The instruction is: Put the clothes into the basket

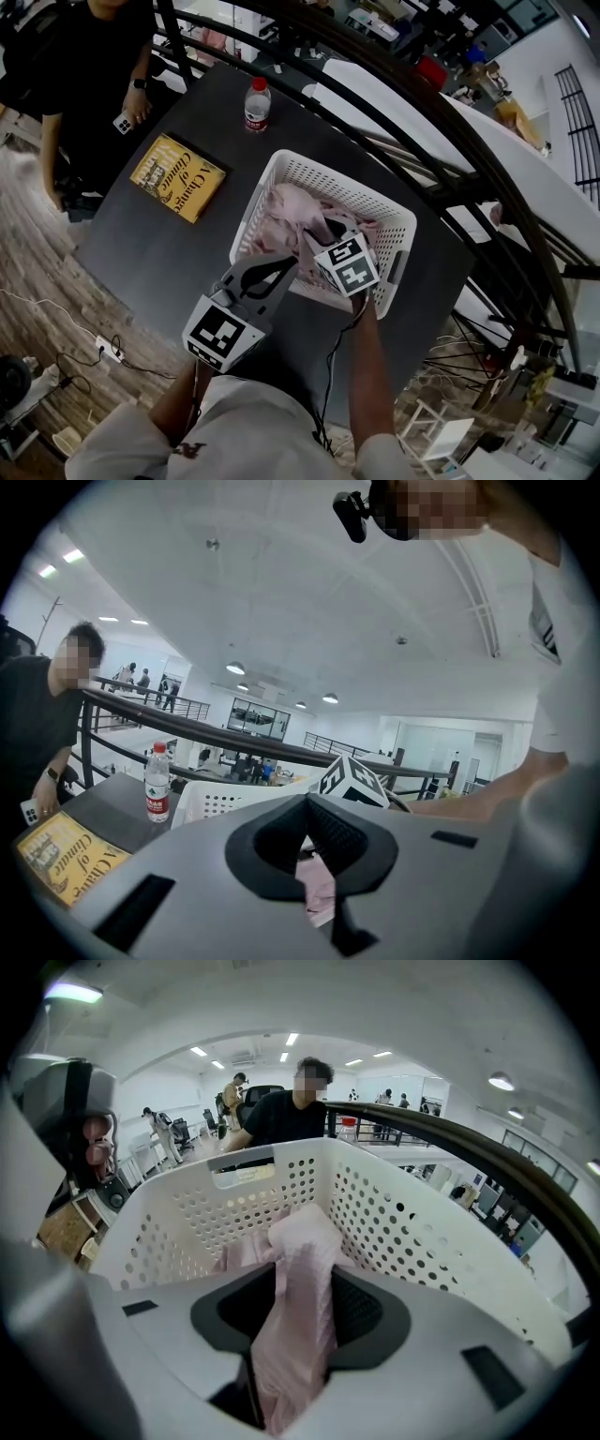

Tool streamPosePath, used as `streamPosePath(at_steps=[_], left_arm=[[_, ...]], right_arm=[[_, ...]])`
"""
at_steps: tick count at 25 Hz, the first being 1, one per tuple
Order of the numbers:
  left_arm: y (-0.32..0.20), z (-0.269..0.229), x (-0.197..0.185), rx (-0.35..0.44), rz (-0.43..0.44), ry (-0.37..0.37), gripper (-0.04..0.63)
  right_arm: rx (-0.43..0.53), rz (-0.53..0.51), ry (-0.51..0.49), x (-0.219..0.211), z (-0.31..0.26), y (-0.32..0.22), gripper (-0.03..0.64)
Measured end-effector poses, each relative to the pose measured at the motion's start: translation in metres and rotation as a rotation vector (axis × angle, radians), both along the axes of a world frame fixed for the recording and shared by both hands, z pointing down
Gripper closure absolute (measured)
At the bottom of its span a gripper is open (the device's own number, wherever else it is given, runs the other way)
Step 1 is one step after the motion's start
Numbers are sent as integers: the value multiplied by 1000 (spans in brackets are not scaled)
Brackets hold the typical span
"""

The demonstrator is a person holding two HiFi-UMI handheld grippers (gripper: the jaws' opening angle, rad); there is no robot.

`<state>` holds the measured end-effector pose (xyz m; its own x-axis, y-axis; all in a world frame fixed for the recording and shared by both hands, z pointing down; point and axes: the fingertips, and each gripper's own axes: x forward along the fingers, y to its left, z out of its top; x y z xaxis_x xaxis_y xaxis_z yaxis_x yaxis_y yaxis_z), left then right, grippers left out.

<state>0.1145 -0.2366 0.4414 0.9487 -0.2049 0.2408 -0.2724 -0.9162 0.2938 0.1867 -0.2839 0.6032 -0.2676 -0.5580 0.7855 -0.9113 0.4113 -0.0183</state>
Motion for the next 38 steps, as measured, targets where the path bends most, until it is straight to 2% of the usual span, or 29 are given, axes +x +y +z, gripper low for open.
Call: streamPosePath(at_steps=[5, 10, 11, 14, 19, 21, 24, 29, 38], left_arm=[[4, -12, -6, 20, -13, 19, 591], [10, -31, -14, 56, -24, 44, 591], [13, -35, -15, 64, -24, 49, 591], [24, -52, -18, 92, -19, 65, 591], [46, -82, -22, 141, -12, 114, 591], [59, -91, -24, 149, -9, 133, 591], [77, -98, -30, 161, -8, 154, 591], [97, -96, -39, 165, -17, 152, 591], [109, -97, -45, 181, -34, 148, 591]], right_arm=[[69, 35, 43, 10, -29, 6, 423], [259, 139, 52, 24, -92, 20, 427], [308, 161, 43, 24, -108, 27, 438], [471, 208, -10, 21, -159, 51, 555], [706, 258, -141, 4, -236, 105, 592], [773, 291, -184, -1, -256, 130, 597], [819, 321, -216, -12, -268, 162, 597], [842, 374, -255, -23, -265, 202, 597], [839, 358, -251, -34, -265, 226, 597]])
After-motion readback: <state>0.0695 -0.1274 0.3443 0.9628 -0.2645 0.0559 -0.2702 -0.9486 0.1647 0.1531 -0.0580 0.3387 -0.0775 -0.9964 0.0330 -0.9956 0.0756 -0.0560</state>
